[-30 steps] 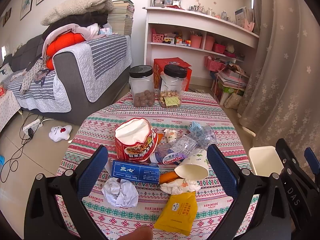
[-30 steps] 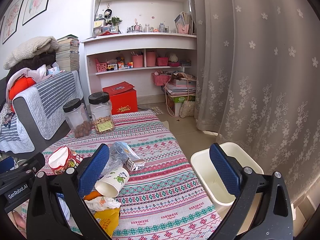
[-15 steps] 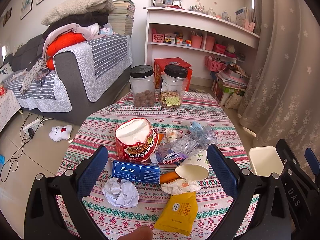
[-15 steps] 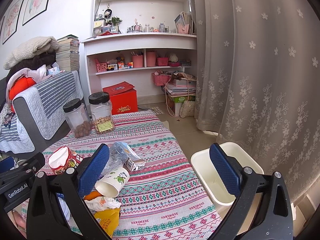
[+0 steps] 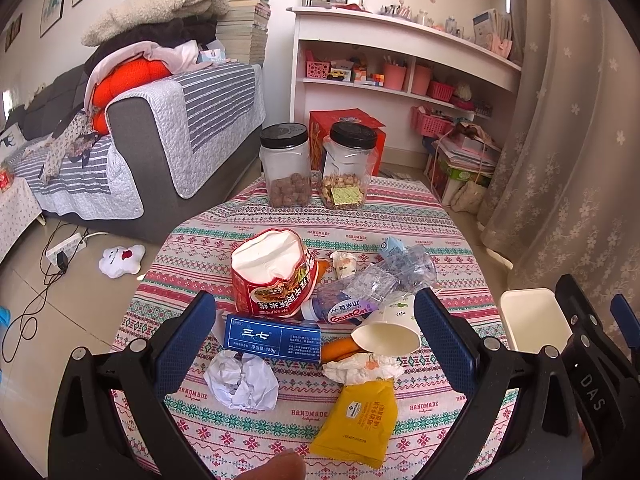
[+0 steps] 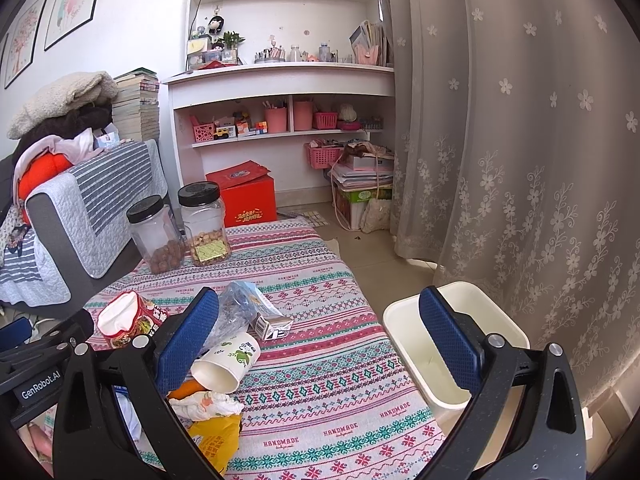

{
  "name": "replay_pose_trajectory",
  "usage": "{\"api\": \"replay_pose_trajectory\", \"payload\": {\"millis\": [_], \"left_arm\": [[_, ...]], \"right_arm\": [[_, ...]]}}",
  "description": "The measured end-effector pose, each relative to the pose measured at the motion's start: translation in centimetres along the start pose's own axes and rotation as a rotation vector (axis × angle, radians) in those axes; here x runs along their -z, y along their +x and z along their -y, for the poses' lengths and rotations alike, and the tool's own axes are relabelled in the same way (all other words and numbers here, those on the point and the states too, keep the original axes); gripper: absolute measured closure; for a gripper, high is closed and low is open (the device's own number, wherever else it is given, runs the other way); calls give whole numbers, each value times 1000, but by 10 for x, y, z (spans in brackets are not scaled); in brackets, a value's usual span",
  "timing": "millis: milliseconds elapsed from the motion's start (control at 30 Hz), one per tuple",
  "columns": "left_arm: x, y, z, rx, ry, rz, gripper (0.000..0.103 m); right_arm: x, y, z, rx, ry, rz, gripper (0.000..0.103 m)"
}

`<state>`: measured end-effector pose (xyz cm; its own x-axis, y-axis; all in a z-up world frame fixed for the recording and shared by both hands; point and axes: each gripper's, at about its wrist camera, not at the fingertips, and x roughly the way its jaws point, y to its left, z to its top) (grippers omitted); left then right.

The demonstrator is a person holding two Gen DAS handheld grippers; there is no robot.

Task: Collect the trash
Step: 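Grasp the crumpled white paper with the left tool while the right tool grasps the blue box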

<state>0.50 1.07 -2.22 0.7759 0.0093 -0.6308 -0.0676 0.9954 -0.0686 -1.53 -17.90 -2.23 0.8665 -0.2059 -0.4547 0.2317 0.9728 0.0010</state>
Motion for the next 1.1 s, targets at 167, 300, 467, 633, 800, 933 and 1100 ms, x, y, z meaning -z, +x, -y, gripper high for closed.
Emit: {"api": "replay_pose_trajectory", "payload": {"millis": [167,300,467,633,800,933,1100], "left_arm": [[-26,-6,-25,18,-39,-2,7],[-47,12,-63,170,-17,-98,7],[-2,82,-76,154,39,-498,7],[32,106,-78,107,24,-597,7],[47,131,-86,84,-132,-667,7],[62,144,-103,93,-256,-716,44],[63,124,-119,163,-270,-697,63]], "right_arm": [[-13,13,10,-86,91,-143,7],[-38,42,36,-225,289,-326,7],[-21,99,48,-361,427,-510,7],[28,140,40,-462,583,-774,7],[11,131,17,-420,437,-677,7],[9,134,-6,-463,336,-667,7],[13,125,-69,-504,-76,-596,7]]}}
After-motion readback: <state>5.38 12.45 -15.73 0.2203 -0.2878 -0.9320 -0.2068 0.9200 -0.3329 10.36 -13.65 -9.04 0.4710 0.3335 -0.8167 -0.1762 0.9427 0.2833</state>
